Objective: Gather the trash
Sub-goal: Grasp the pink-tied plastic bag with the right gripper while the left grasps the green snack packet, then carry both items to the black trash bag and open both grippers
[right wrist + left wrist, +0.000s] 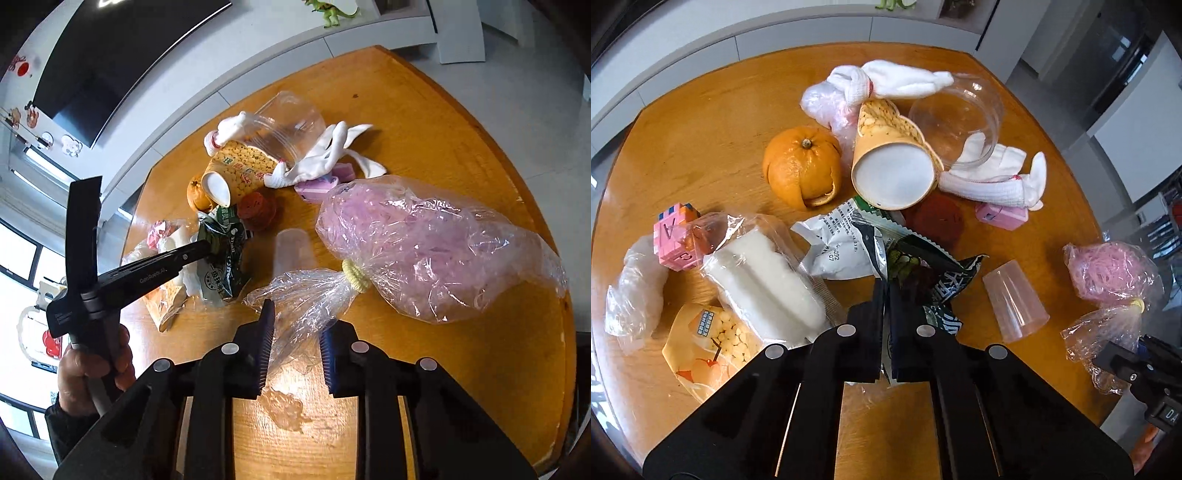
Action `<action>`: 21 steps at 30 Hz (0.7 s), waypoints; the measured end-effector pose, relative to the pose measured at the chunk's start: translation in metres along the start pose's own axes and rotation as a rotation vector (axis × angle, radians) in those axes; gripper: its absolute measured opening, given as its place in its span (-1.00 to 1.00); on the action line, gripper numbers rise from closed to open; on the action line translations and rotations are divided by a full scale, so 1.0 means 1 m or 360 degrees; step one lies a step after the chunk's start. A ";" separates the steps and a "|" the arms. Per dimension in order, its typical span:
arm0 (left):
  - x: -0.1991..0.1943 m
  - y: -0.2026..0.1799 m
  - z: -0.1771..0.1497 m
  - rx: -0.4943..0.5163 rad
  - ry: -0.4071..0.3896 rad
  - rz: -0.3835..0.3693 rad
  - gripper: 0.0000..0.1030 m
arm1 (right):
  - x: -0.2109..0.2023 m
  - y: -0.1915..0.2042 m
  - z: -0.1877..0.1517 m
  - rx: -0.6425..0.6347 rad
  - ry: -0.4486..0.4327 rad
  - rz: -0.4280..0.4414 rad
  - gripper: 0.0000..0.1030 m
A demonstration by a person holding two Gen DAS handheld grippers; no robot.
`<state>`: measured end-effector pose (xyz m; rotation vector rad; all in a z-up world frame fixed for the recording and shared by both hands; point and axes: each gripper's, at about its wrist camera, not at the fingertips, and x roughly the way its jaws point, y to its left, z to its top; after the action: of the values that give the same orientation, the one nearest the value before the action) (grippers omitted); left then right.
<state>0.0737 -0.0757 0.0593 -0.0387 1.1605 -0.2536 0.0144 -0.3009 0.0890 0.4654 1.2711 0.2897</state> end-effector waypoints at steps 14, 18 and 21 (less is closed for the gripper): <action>-0.080 -0.144 -0.029 0.0435 -0.0262 -0.0282 -0.96 | -0.097 -0.070 -0.044 0.0149 -0.0250 -0.0098 -0.52; -0.066 -0.207 -0.044 0.0579 -0.0201 -0.0398 -0.96 | -0.125 -0.111 -0.068 0.0266 -0.0315 -0.0167 -0.52; -0.049 -0.262 -0.058 0.0700 -0.0138 -0.0484 -0.96 | -0.144 -0.147 -0.089 0.0370 -0.0354 -0.0231 -0.52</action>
<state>-0.0437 -0.3134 0.1223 0.1610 0.9894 -0.7650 -0.1179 -0.4791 0.1195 0.5837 1.1179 -0.0334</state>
